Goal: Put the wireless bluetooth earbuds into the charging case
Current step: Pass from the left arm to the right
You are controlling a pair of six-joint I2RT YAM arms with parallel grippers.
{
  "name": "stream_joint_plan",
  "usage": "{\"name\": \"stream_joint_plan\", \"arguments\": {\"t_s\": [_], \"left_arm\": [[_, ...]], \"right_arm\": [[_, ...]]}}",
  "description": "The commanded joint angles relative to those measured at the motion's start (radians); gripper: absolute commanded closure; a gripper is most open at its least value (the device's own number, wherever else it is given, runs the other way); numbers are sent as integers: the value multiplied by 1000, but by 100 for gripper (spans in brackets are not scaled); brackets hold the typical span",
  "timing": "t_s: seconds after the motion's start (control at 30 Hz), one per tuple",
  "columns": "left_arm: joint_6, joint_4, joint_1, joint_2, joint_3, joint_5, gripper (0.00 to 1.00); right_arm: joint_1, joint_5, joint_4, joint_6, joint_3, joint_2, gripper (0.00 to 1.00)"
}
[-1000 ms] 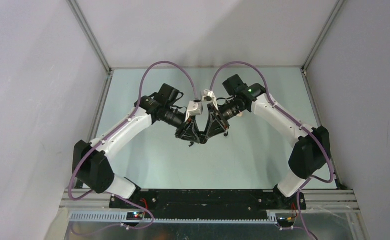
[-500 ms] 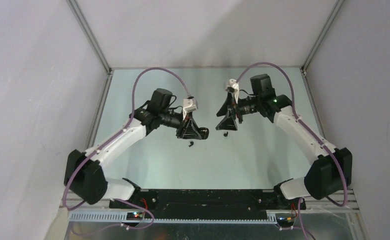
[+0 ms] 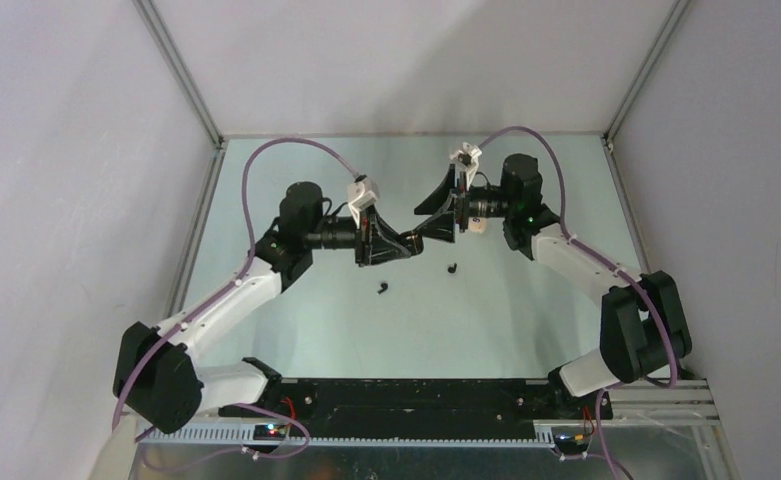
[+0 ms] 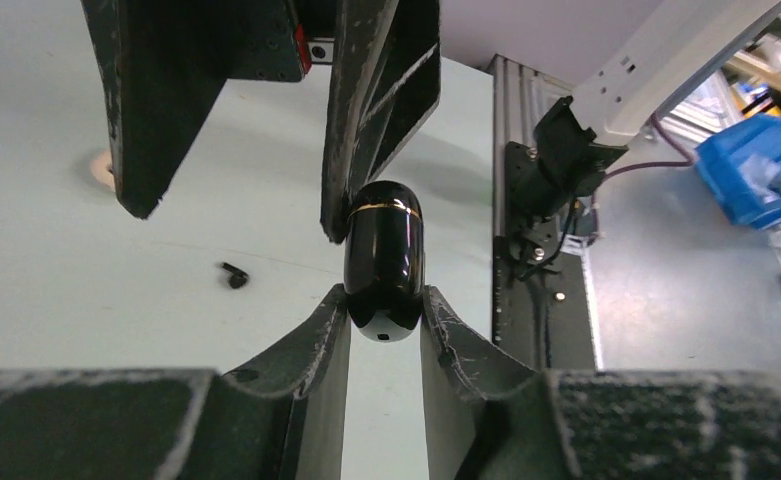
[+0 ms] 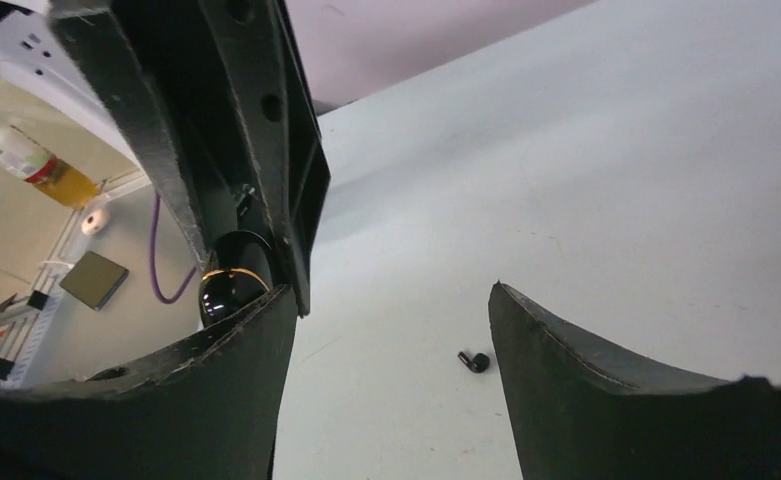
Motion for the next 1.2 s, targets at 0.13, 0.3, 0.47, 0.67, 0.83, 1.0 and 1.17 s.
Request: {"name": "stream_joint_plan", "arguments": {"t_s": [0.13, 0.3, 0.47, 0.67, 0.83, 1.0, 1.17], "left_arm": [[-251, 320, 37, -32, -73, -9, 100], [-271, 359, 39, -34, -95, -10, 100], [-271, 365, 39, -34, -100, -11, 100], [-278, 374, 39, -37, -104, -12, 100], [-280, 376, 39, -34, -103, -11, 100], [-287, 383, 39, -32, -104, -9, 100], [-291, 386, 41, -37, -107, -7, 100]], "right_arm": [[-5, -92, 506, 285, -127, -29, 28], [-47, -6, 514, 309, -158, -47, 29], [-98, -21, 691, 467, -188, -38, 29], [-99, -38, 949, 662, -214, -22, 29], [-58, -64, 1008, 691, -218, -12, 30], [-6, -79, 984, 643, -221, 4, 35], [21, -88, 927, 565, -222, 5, 39]]}}
